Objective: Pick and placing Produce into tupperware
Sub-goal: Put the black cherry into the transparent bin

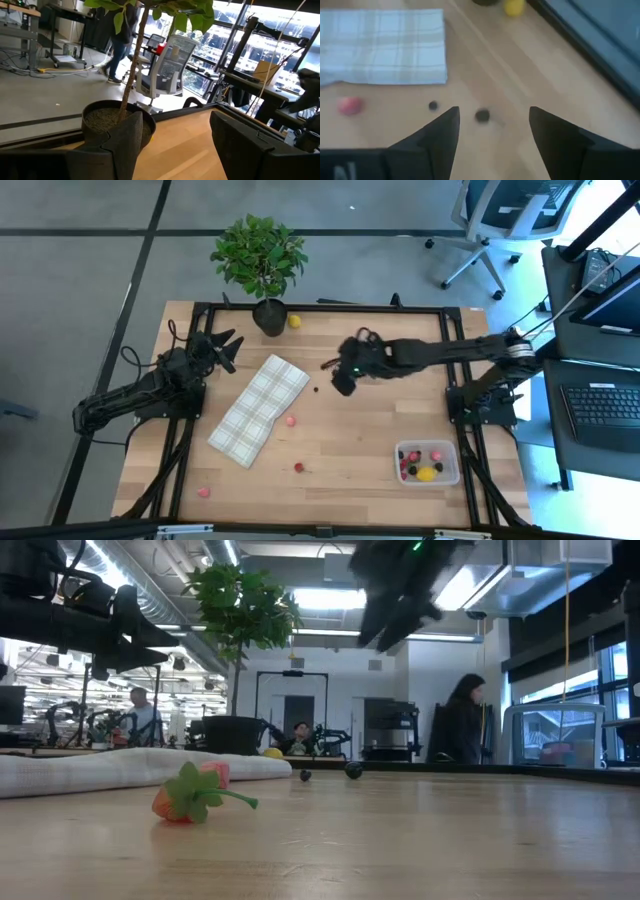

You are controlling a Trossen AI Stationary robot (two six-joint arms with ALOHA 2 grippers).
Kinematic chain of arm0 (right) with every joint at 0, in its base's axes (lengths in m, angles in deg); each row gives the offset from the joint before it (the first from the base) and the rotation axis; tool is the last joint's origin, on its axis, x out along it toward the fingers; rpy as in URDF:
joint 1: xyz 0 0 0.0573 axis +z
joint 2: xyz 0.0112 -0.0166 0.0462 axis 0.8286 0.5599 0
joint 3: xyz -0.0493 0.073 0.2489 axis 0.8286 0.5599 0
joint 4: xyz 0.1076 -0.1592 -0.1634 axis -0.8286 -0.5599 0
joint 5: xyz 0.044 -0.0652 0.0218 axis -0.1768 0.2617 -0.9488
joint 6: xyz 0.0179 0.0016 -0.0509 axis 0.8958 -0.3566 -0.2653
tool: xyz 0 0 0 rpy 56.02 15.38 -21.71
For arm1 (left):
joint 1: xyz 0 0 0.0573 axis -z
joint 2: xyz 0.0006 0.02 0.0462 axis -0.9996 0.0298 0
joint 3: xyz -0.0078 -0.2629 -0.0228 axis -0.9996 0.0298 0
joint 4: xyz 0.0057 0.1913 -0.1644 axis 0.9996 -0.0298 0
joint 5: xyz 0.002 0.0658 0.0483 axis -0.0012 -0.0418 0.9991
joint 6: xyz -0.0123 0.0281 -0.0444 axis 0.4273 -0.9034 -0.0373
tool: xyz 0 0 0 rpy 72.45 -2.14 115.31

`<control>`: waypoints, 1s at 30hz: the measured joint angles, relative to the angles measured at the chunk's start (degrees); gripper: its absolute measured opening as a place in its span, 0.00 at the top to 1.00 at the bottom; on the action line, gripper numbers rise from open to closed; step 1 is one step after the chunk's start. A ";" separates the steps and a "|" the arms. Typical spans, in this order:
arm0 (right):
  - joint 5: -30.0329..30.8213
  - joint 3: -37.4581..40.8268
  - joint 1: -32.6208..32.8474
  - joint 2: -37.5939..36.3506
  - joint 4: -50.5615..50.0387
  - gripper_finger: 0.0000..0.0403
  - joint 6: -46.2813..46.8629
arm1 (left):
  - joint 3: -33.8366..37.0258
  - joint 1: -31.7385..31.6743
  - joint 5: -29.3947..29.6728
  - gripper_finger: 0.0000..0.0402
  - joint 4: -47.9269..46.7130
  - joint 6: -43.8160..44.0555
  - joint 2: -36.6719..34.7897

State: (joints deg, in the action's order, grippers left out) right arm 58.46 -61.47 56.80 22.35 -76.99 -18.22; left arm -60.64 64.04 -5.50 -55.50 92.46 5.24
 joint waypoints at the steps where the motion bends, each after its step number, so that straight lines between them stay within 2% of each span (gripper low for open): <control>1: -0.03 0.00 -0.57 1.47 2.22 0.40 -3.57 | 0.00 0.02 0.00 0.44 0.00 0.02 -0.02; 4: -1.02 0.00 -1.99 5.79 7.19 0.40 -10.31 | 0.02 0.02 -0.02 0.44 0.00 0.04 -0.02; 8: -11.43 0.00 -5.23 10.52 6.33 0.40 -11.63 | 0.01 0.01 -0.07 0.44 0.01 0.06 -0.01; 10: -14.33 0.02 -6.63 12.66 6.25 0.40 -12.45 | 0.01 0.00 -0.10 0.44 0.01 0.04 -0.01; 20: -16.33 0.02 -11.24 17.52 6.31 0.40 -16.67 | 0.02 0.00 -0.17 0.44 0.01 0.02 -0.01; 25: -21.45 0.02 -12.30 19.61 6.80 0.40 -17.67 | 0.01 0.00 -0.17 0.44 0.00 0.04 -0.01; 30: -20.92 0.02 -12.50 21.14 7.21 0.40 -17.79 | 0.02 0.02 -0.17 0.44 0.00 0.09 -0.02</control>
State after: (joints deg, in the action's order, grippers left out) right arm 37.54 -61.45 44.30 43.49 -69.79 -36.01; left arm -60.62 64.06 -5.68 -55.50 92.55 5.21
